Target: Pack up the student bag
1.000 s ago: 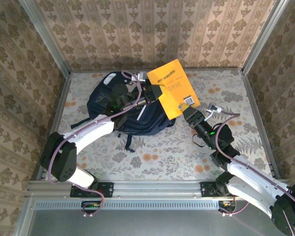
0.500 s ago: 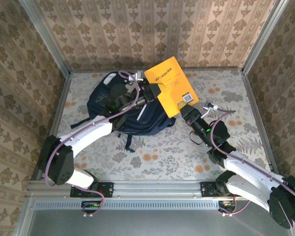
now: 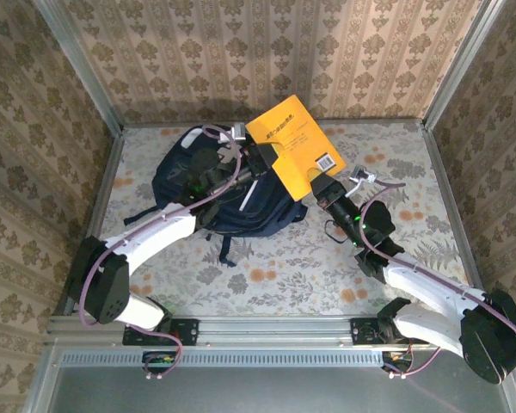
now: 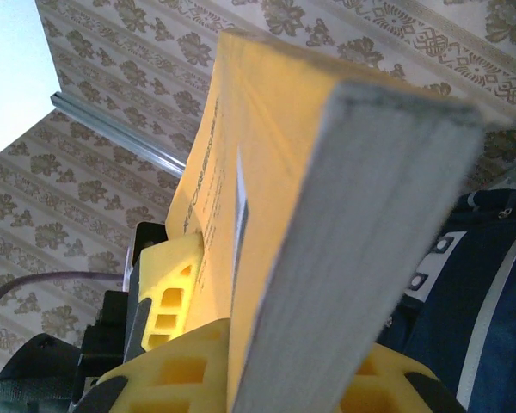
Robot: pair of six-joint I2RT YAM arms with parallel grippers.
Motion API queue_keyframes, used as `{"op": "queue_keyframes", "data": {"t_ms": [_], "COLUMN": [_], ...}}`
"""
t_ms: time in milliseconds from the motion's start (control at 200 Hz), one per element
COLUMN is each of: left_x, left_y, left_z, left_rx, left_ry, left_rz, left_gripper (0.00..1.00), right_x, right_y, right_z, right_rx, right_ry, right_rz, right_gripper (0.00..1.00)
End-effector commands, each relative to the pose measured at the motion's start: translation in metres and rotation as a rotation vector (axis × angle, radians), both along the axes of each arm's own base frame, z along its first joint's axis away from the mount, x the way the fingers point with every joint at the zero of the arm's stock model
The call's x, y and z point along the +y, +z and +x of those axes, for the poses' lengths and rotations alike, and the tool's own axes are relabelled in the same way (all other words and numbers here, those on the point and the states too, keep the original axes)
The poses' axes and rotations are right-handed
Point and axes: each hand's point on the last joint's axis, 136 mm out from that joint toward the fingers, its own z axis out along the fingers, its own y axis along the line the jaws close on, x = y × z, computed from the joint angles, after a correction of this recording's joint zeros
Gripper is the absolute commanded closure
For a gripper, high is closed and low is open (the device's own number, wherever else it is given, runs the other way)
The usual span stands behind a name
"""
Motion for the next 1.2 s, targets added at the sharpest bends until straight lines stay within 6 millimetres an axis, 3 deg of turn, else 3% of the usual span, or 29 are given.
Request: {"op": "queue_keyframes", "data": {"t_ms": [0, 90, 235, 385, 520, 635, 805, 1015, 1195], "left_x": [-0.009, -0.011, -0.007, 0.017, 0.040, 0.052, 0.053, 0.054, 0.045], "left_y": [0.016, 0.014, -0.004, -0.034, -0.070, -0.102, -0.144, -0.184, -0.207], "left_z": [-0.023, -0.022, -0.017, -0.004, 0.008, 0.021, 0.051, 0.091, 0.101], "left_rx": [-0.055, -0.047, -0.016, 0.031, 0.054, 0.102, 0.138, 0.212, 0.257], "left_ry": [-0.094, -0.104, -0.107, -0.056, -0.019, -0.024, -0.068, -0.113, -0.170], "left_rz": [-0.032, -0.023, 0.047, 0.194, 0.490, 0.757, 0.990, 1.081, 1.038], "left_gripper": [1.00, 1.00, 0.49, 0.30, 0.27, 0.26, 0.26, 0.27, 0.32], "right_x": [-0.006, -0.009, -0.030, -0.062, -0.087, -0.097, -0.101, -0.101, -0.099], "right_y": [0.025, 0.021, 0.009, -0.009, -0.036, -0.055, -0.061, -0.056, -0.058], "right_z": [0.000, -0.001, -0.003, -0.014, -0.031, -0.047, -0.067, -0.081, -0.085], "right_rx": [-0.065, -0.061, -0.019, 0.055, 0.158, 0.191, 0.179, 0.133, 0.126], "right_ry": [-0.043, -0.049, -0.114, -0.209, -0.272, -0.277, -0.251, -0.220, -0.203], "right_rz": [0.010, -0.002, -0.034, -0.171, -0.337, -0.420, -0.477, -0.499, -0.501], "right_gripper": [1.00, 1.00, 1.00, 1.00, 1.00, 1.00, 1.00, 1.00, 1.00]}}
